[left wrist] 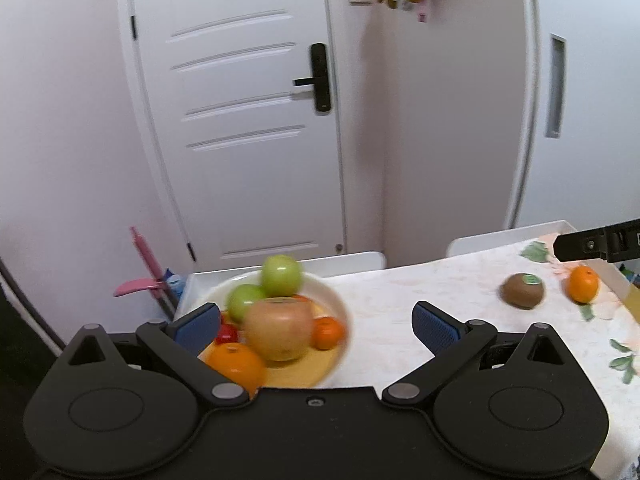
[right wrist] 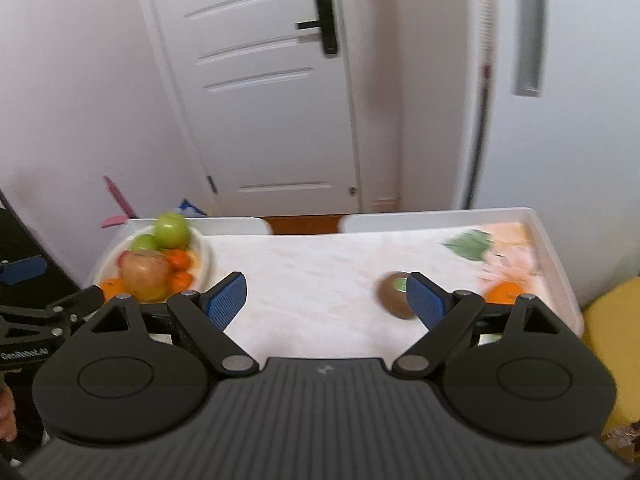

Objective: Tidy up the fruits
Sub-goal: 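Withdraw both tools from the bowl toward the kiwi and tangerine, then grasp the kiwi with the left tool while the right tool grasps the tangerine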

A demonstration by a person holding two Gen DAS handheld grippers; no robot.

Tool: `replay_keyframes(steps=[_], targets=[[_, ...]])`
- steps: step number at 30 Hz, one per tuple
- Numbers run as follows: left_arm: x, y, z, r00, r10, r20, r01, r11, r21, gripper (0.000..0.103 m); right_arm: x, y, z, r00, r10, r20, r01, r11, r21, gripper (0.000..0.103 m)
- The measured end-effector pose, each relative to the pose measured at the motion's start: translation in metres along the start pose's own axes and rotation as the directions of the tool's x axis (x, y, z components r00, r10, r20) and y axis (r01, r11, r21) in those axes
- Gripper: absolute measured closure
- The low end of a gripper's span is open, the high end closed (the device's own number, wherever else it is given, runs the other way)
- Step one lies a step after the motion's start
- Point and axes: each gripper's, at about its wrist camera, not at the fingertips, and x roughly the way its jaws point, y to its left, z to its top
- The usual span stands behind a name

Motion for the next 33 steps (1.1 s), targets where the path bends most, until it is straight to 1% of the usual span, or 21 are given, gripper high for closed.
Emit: replay_keyframes(steps=[3, 10, 16, 21, 26, 30, 33], targets=[[0.003, -0.024, 0.001, 1.000, -0.030, -0.007, 0.030, 1.000, 0.004, 0.000, -0.003, -0.029, -0.006, 1.000, -0.030, -0.001, 0.030, 1.000, -0.001, 0.001], [0.025, -0.076, 0.004, 0.993, -0.121, -0.015, 0.122, 0.991, 0.048, 0.000, 0.009, -0.096, -0.023, 0.999, -0.046, 0.001, 0.046, 0.998, -0.044, 0.001], [0.058, -0.120, 0.006, 0.978, -0.206, -0.031, 0.208, 0.974, 0.088, 0.000, 0.030, -0.139, -0.036, 0.999, -0.037, 0.001, 0.037, 0.998, -0.053, 0.001], [0.097, -0.153, 0.006, 0.958, -0.278, -0.073, 0.286, 0.950, 0.124, 0.000, 0.049, -0.162, -0.047, 1.000, -0.005, -0.007, 0.004, 0.997, -0.077, 0.001], [0.131, -0.184, 0.006, 0.942, -0.321, -0.096, 0.333, 0.928, 0.166, 0.000, 0.072, -0.176, -0.056, 0.999, 0.018, -0.027, -0.021, 0.993, -0.120, 0.001], [0.159, -0.200, 0.006, 0.929, -0.348, -0.125, 0.362, 0.925, 0.114, 0.000, 0.090, -0.180, -0.063, 0.998, 0.040, -0.052, -0.047, 0.989, -0.140, 0.001], [0.172, -0.212, 0.004, 0.931, -0.339, -0.137, 0.357, 0.925, 0.132, 0.000, 0.098, -0.180, -0.066, 0.997, 0.054, -0.052, -0.061, 0.987, -0.150, 0.001]])
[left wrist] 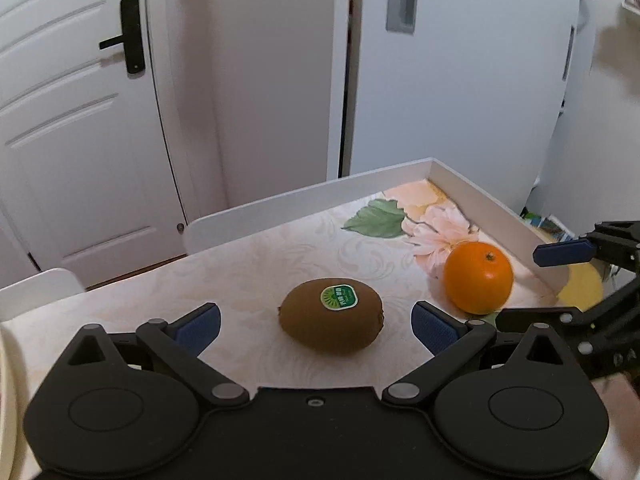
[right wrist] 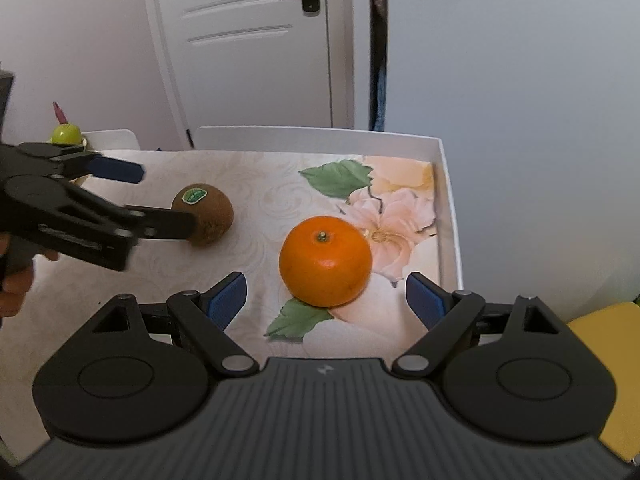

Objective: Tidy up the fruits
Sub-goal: 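Grasp the kiwi with the left tool while the right tool grasps the tangerine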

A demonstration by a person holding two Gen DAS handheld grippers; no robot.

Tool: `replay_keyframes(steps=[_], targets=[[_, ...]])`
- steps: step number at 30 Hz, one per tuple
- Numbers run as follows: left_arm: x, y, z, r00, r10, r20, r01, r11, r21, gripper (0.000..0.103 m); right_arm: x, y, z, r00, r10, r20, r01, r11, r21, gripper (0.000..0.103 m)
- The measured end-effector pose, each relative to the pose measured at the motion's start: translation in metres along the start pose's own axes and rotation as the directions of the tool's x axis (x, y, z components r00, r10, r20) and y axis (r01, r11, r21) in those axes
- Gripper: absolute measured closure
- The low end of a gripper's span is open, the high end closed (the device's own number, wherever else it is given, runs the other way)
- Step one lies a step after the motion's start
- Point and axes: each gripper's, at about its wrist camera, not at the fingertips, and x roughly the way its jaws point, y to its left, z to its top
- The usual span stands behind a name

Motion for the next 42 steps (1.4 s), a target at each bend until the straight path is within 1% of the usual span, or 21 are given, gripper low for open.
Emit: replay_keyframes(steps=[3, 5, 9, 10, 11, 13, 18, 21, 23, 30, 33, 35, 42], targets=[[0.013, -0.004, 0.000, 1.000, 0.003, -0.011, -0.003, 1.000, 0.006, 0.003, 0.006, 0.000, -0.001, 1.000, 0.009, 0.007, -0.009, 1.000, -0.008, 0.002], [0.019, -0.006, -0.001, 1.000, -0.008, -0.023, 0.008, 1.000, 0.003, 0.010, 0.009, -0.001, 0.000, 1.000, 0.018, 0.008, -0.018, 1.000, -0.003, 0.002], [0.025, -0.008, -0.002, 1.000, -0.003, -0.031, 0.003, 1.000, 0.011, 0.015, 0.015, -0.004, 0.001, 1.000, 0.029, 0.010, -0.029, 1.000, 0.004, 0.004], [0.026, -0.008, -0.002, 0.999, -0.004, -0.032, 0.004, 1.000, 0.009, 0.020, 0.017, -0.005, 0.002, 0.999, 0.031, 0.010, -0.031, 0.999, 0.007, 0.004], [0.027, -0.008, -0.002, 0.999, -0.006, -0.037, 0.006, 1.000, 0.009, 0.026, 0.018, -0.005, 0.002, 0.999, 0.034, 0.011, -0.034, 0.999, 0.009, 0.004], [0.029, -0.009, -0.003, 0.999, 0.006, -0.041, -0.006, 1.000, 0.016, 0.030, 0.019, -0.006, 0.003, 0.999, 0.037, 0.013, -0.037, 0.999, 0.011, 0.004], [0.028, -0.007, -0.004, 0.999, -0.001, -0.041, 0.002, 1.000, 0.026, 0.031, 0.021, -0.005, 0.003, 0.999, 0.043, 0.019, -0.043, 0.999, 0.006, 0.005], [0.027, -0.010, -0.003, 0.999, 0.017, -0.048, -0.016, 0.999, 0.034, 0.032, 0.023, -0.005, 0.004, 0.999, 0.042, 0.019, -0.042, 0.999, 0.003, 0.006], [0.026, -0.010, -0.004, 0.998, 0.024, -0.050, -0.022, 0.999, 0.036, 0.032, 0.024, -0.004, 0.005, 0.999, 0.042, 0.016, -0.041, 0.999, -0.002, 0.012], [0.019, -0.007, -0.009, 0.998, 0.038, -0.054, -0.037, 0.999, 0.027, 0.033, 0.027, -0.002, 0.006, 0.999, 0.036, 0.016, -0.036, 0.999, -0.005, 0.018], [0.015, -0.005, -0.012, 0.997, 0.044, -0.058, -0.043, 0.999, 0.018, 0.033, 0.027, -0.001, 0.007, 1.000, 0.028, 0.015, -0.028, 1.000, -0.013, 0.022], [0.011, -0.004, -0.014, 0.997, 0.050, -0.059, -0.050, 0.999, 0.012, 0.033, 0.026, 0.000, 0.007, 1.000, 0.010, 0.014, -0.010, 1.000, -0.024, 0.028], [-0.009, 0.003, -0.019, 0.997, 0.070, -0.043, -0.071, 0.997, -0.022, 0.033, 0.019, 0.010, 0.010, 0.999, 0.025, 0.024, -0.023, 0.998, -0.053, 0.029]])
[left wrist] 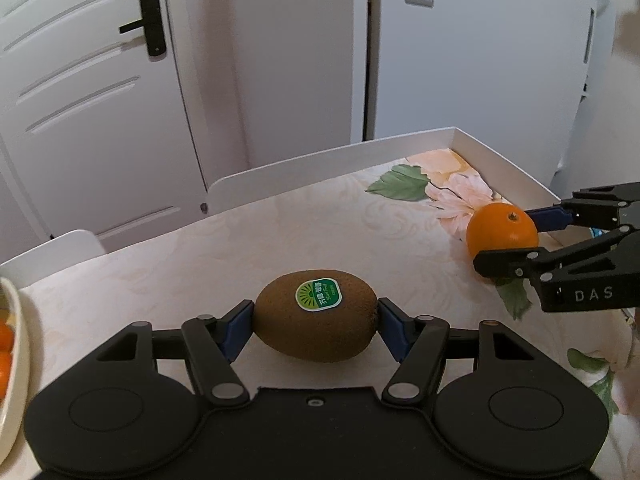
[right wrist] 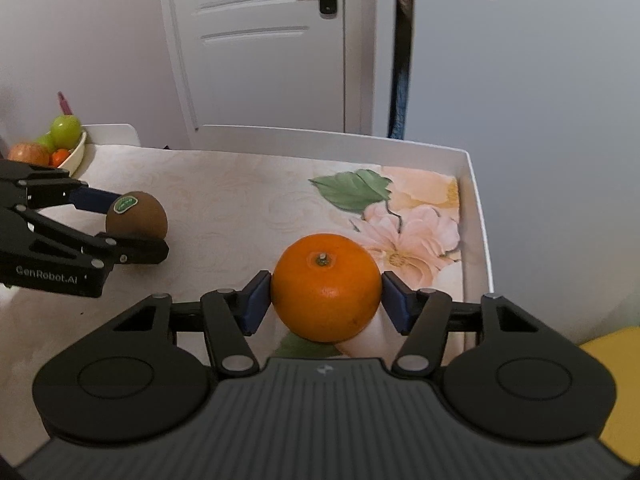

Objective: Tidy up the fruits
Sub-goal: 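Grasp the kiwi with the left tool while the right tool grasps the tangerine, then carry the kiwi and tangerine into the duck bowl and release both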

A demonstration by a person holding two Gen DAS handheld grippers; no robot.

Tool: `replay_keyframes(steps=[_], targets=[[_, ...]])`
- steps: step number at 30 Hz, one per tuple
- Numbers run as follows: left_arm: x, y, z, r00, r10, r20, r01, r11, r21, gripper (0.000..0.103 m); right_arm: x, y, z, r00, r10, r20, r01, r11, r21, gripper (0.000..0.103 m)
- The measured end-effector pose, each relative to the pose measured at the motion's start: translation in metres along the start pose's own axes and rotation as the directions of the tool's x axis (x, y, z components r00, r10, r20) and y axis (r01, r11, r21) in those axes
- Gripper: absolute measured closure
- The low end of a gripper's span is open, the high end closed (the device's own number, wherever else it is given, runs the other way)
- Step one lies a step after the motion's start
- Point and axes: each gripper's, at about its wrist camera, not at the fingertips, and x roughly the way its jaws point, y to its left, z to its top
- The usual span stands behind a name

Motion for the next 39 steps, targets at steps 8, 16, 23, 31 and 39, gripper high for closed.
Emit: replay_keyframes(steps=[8, 16, 23, 31, 39], targets=[[-0.035, 0.017, -0.003, 0.999, 0.038, 0.039, -0.035, 0.997, -0.072, 0.033, -0.020, 0.032, 0.022, 0.996, 0.067, 0.053, -0.066, 0.998, -0.008, 0.029], [-0.090, 0.045, -0.012, 0.990, 0.109, 0.085, -0.093, 0.981, -0.169, 0.033, -0.040, 0.080, 0.049, 0.985, 0.143, 0.096, -0.139, 0.989, -0.048, 0.029], [-0.141, 0.080, -0.020, 0.977, 0.182, 0.115, -0.150, 0.958, -0.243, 0.033, -0.058, 0.131, 0.073, 0.976, 0.195, 0.099, -0.189, 0.979, -0.072, 0.029], [-0.187, 0.122, -0.028, 0.961, 0.246, 0.128, -0.208, 0.945, -0.253, 0.033, -0.063, 0.194, 0.091, 0.970, 0.227, 0.084, -0.221, 0.972, -0.073, 0.029], [-0.210, 0.181, -0.044, 0.956, 0.271, 0.112, -0.230, 0.930, -0.287, 0.033, -0.051, 0.251, 0.101, 0.968, 0.243, 0.056, -0.242, 0.970, -0.035, 0.029]])
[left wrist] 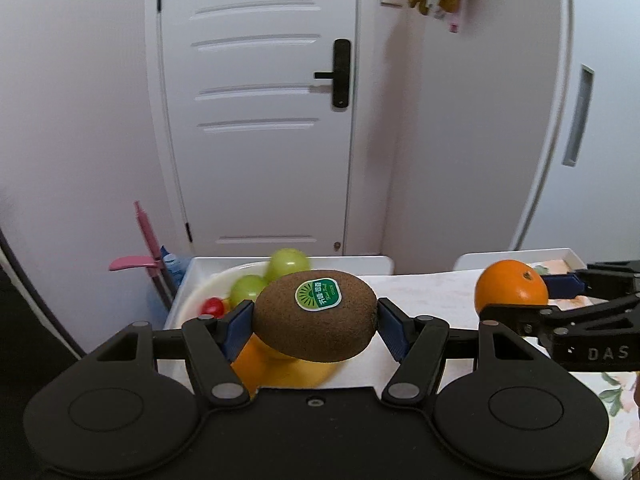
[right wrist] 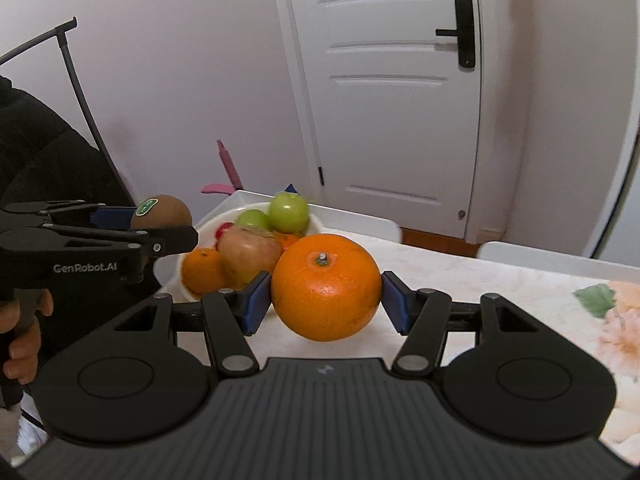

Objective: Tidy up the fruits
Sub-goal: 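Carry the kiwi and tangerine into the duck bowl and release both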

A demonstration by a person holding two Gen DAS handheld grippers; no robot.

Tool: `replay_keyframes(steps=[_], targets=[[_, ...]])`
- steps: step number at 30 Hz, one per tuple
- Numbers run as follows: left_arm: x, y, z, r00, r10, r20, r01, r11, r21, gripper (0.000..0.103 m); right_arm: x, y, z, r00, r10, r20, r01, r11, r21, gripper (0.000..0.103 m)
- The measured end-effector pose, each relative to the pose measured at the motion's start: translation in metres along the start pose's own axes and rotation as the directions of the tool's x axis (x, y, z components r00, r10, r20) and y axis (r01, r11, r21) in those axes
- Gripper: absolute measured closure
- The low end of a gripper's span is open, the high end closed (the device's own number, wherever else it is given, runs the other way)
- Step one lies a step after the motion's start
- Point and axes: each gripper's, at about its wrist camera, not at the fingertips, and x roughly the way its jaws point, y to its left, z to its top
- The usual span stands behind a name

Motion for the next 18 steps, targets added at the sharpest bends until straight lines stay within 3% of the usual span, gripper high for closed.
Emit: replay_keyframes(steps=[10, 18], targets=[[0.033, 0.063, 0.000, 0.999, 0.013, -0.041, -0.013, 1.000, -0.005, 0.033, 0.048, 0.042, 0.004, 0.998, -0.016, -0.054, 0.017, 1.000, 0.019, 0.029], [0.075, 0.093, -0.003, 0.996, -0.008, -0.087, 0.009, 1.000, 0.011, 0.033, 0.081, 0.059, -0.001, 0.993, -0.037, -0.112, 0.038, 0.999, 0.004, 0.029]])
